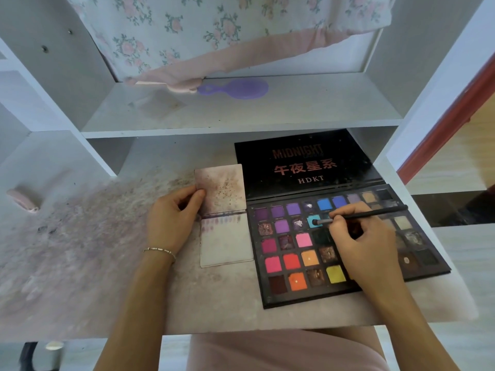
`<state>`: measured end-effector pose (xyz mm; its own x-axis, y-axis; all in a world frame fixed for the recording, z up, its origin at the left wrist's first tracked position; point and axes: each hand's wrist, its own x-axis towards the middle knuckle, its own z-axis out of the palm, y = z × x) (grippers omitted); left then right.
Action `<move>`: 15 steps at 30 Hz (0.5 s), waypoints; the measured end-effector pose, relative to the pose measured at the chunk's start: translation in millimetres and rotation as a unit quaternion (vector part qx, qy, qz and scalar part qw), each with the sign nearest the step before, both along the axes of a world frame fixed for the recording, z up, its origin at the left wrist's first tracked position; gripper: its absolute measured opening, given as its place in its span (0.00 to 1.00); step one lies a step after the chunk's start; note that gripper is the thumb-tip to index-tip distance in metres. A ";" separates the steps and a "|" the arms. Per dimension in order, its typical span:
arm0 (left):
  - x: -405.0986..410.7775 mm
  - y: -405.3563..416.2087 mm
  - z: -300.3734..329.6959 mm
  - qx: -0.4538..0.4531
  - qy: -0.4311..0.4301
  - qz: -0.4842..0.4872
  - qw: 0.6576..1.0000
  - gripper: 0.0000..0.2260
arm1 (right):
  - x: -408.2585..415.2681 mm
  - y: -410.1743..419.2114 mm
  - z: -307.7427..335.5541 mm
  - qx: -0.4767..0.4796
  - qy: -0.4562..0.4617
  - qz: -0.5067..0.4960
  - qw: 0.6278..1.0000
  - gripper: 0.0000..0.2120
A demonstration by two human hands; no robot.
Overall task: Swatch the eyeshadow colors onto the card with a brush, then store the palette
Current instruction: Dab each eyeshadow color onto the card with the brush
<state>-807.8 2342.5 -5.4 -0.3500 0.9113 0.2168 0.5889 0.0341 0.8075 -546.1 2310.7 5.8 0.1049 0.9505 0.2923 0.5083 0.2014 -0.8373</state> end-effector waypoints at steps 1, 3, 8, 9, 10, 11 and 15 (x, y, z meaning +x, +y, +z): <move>-0.3 -0.1 -0.1 0.001 0.002 -0.001 1.000 0.08 | 0.3 -0.4 0.2 0.002 0.004 -0.002 1.000 0.14; -0.5 -0.1 -0.2 0.005 0.001 -0.003 1.000 0.07 | 0.7 -0.4 0.2 0.004 0.004 0.003 1.000 0.14; -0.4 0.0 0.1 0.003 -0.001 -0.007 1.000 0.07 | 0.8 0.3 0.0 -0.007 0.000 0.006 1.000 0.14; -0.3 -0.2 0.2 0.005 -0.003 -0.008 1.000 0.07 | 0.9 -0.1 0.3 -0.006 0.007 0.000 1.000 0.14; -0.4 -0.6 0.2 0.006 -0.004 -0.009 1.000 0.07 | 0.8 -0.5 0.7 -0.004 0.016 -0.002 1.000 0.14; -0.4 -0.7 0.3 0.007 -0.005 -0.008 1.000 0.07 | 0.7 -0.7 1.0 -0.002 0.023 -0.001 1.000 0.14; -0.6 0.0 0.0 0.009 -0.006 -0.014 1.000 0.06 | -0.1 -0.3 1.5 -0.009 0.008 0.013 1.000 0.14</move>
